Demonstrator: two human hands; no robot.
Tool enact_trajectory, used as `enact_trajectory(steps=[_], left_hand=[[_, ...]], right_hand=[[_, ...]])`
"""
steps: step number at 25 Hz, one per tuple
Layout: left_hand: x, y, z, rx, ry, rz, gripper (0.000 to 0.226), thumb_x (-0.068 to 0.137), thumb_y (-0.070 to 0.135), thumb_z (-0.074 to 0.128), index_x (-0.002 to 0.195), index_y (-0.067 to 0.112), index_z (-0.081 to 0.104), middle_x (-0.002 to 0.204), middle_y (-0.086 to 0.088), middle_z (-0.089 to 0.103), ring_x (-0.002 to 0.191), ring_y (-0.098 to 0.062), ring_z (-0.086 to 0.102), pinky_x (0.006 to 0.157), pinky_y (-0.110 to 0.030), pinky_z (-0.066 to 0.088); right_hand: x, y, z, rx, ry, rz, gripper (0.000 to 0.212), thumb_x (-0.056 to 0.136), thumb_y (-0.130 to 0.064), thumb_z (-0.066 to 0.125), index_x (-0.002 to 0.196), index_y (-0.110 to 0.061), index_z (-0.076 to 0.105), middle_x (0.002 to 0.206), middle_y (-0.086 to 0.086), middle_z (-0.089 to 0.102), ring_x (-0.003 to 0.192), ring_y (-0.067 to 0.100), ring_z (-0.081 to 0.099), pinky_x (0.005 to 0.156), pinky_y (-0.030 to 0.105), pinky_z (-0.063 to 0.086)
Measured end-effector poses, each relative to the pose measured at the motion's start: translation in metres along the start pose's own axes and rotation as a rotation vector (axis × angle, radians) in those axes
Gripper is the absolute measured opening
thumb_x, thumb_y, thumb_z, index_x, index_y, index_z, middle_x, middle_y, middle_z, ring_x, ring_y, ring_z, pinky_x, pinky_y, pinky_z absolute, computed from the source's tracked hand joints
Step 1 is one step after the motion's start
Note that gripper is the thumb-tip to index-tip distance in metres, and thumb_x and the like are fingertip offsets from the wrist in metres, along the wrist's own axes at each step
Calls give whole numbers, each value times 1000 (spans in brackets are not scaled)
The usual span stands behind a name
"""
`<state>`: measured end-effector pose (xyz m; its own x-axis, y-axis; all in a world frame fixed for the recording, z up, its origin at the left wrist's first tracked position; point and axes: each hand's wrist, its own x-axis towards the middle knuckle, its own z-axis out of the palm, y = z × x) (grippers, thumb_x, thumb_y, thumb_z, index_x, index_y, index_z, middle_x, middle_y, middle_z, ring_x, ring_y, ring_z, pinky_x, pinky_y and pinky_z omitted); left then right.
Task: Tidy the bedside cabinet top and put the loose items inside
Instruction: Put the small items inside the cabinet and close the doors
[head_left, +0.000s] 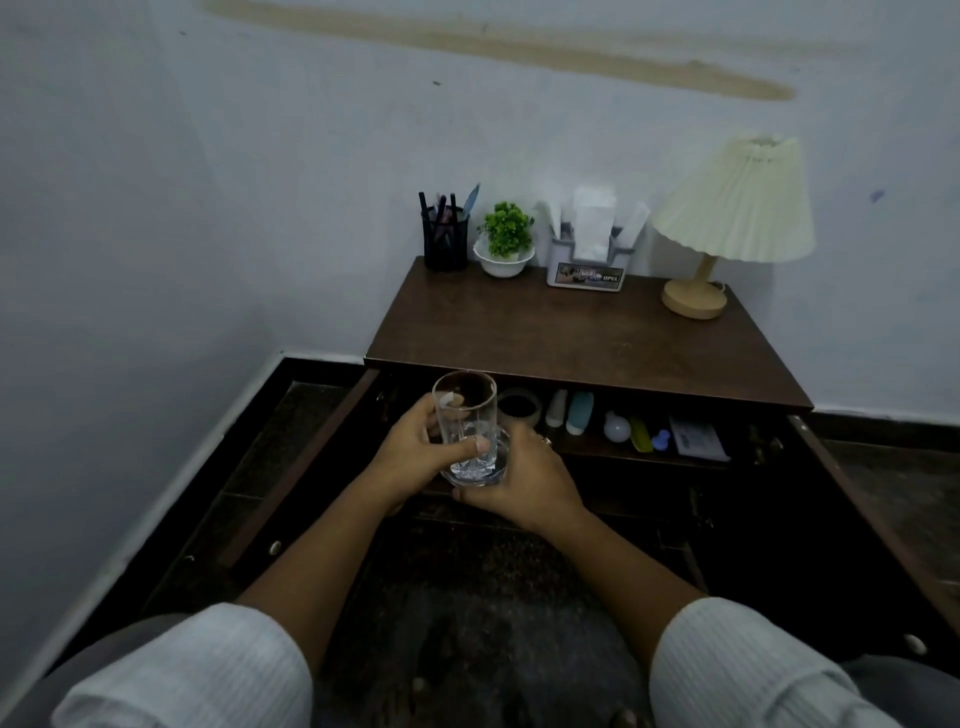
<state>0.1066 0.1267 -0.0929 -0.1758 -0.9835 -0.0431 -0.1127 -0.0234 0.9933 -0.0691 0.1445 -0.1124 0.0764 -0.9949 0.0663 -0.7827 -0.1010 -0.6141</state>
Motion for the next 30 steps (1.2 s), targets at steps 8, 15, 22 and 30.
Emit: enact_trajectory(steps=[8,15,22,30], left_hand=[[39,-58,-1,37,54,-76,63,69,16,92,124,25,61,121,3,70,112,-13,67,97,-36,56],[88,-74,-2,70,79,-76,67,71,13,91,129,23,60,121,7,70,112,-9,67,89,-22,54],[115,-86,-4,84,108,-87,69,73,7,88,134,17,56,122,8,68,112,-4,64,87,-13,53],[122,-93,-5,158,157,-79,72,71,19,90,135,21,56,123,8,69,111,-5,66,97,-28,53]], right_hand=[[35,33,44,-19,-93,39,88,52,-72,76,120,-26,44,117,-6,55,106,16,58,84,39,55],[83,44,66,65,-105,133,92,52,-66,78,127,-25,43,126,-3,53,114,19,58,84,41,56],[108,49,85,8,-64,182,93,58,-62,80,133,-24,40,134,4,48,119,27,58,85,41,55],[114,43,97,299,-29,279,76,76,-24,81,141,-21,43,138,9,49,118,26,60,88,33,55]])
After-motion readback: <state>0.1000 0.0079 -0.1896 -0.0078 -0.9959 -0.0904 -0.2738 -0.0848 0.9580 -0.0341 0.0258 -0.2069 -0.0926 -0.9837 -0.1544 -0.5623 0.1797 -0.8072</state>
